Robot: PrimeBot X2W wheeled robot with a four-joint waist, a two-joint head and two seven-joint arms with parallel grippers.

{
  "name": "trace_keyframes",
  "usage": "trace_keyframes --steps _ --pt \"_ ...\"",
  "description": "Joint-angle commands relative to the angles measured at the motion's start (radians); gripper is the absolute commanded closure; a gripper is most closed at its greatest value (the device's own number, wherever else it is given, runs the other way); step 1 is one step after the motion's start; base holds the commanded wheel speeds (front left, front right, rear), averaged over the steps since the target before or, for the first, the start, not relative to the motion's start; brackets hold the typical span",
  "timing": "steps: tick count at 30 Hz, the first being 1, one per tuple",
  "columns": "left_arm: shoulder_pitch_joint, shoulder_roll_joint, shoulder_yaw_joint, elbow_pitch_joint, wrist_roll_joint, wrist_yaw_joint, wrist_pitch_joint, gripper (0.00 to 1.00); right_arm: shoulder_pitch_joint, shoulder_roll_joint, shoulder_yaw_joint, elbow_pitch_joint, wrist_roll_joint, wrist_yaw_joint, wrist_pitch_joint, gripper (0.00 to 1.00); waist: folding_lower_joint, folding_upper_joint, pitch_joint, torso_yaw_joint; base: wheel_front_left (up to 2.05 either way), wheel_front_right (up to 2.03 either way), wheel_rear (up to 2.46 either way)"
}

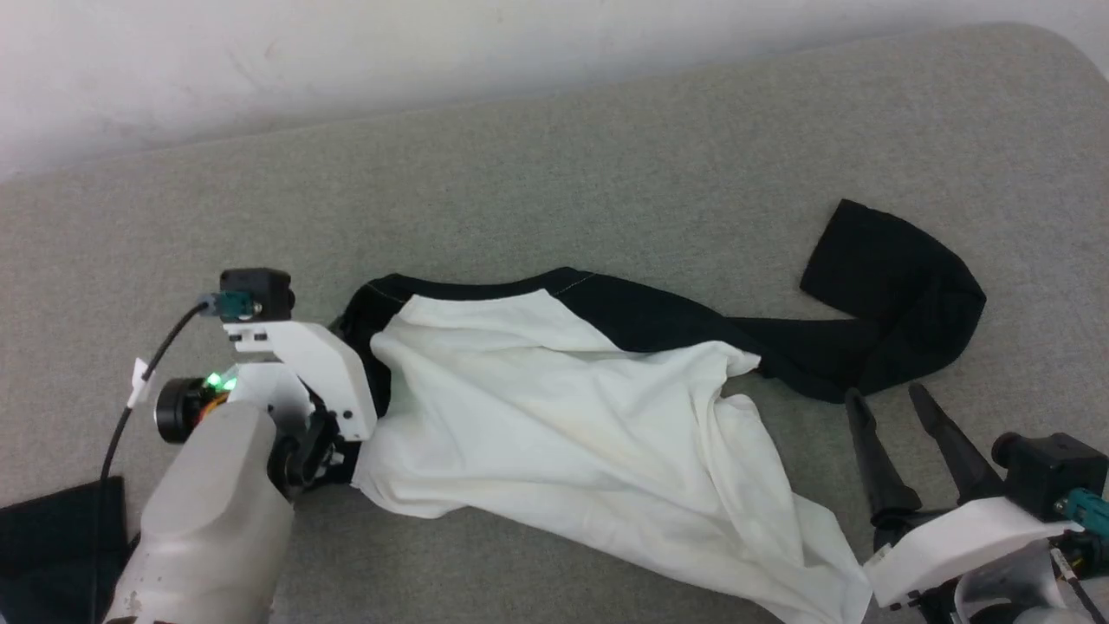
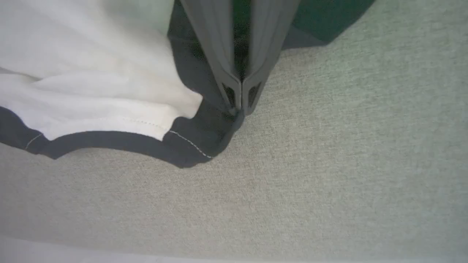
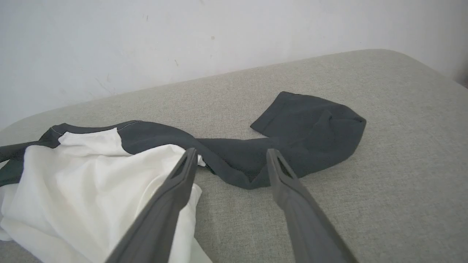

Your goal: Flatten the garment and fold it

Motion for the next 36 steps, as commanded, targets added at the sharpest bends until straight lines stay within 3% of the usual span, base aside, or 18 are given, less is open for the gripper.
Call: trace_keyframes --steps 1,7,11,14,23,29,36 --pt "-0.016 -0.007 0.001 0.029 -0.008 -0.019 -0.022 0.0 -0.018 0.003 0.002 0.007 0.007 -0.001 -0.007 0.0 -0.0002 0.0 -0.006 0.005 0.0 0.0 0.0" --pt "0.018 -0.023 0.008 0.057 -0.004 -0.044 -0.195 0.0 -0.014 0.003 0.003 0.007 -0.006 -0.001 -0.015 0.0 -0.0002 0.0 -0.057 0.04 0.0 0.0 0.0" --pt "0.063 -0.021 0.013 0.013 0.024 -0.025 -0.35 0.0 -0.005 0.003 0.0 0.002 -0.012 -0.001 -0.006 0.0 -0.0002 0.0 -0.089 0.067 0.0 0.0 0.0" --pt "0.107 -0.017 0.032 -0.055 0.047 0.007 -0.411 0.0 -0.004 0.003 0.0 0.004 -0.01 -0.001 0.008 0.0 -0.0002 0.0 -0.105 0.084 0.0 0.0 0.0" --pt "0.35 -0.05 0.181 -0.494 0.182 0.093 -0.426 0.0 -0.095 -0.014 -0.011 0.083 0.01 -0.001 0.055 0.0 -0.0002 0.0 -0.116 0.139 0.0 0.0 0.0" --pt "0.482 -0.085 0.253 -0.666 0.25 0.093 -0.426 0.0 -0.241 -0.058 -0.012 0.243 0.09 -0.001 0.155 0.0 -0.0002 0.0 -0.083 0.181 0.0 0.0 0.0" --pt "0.505 -0.139 0.267 -0.725 0.287 0.068 -0.426 0.0 -0.497 -0.144 0.071 0.506 0.207 -0.001 0.384 0.0 -0.0002 0.0 -0.017 0.256 0.0 0.0 0.0"
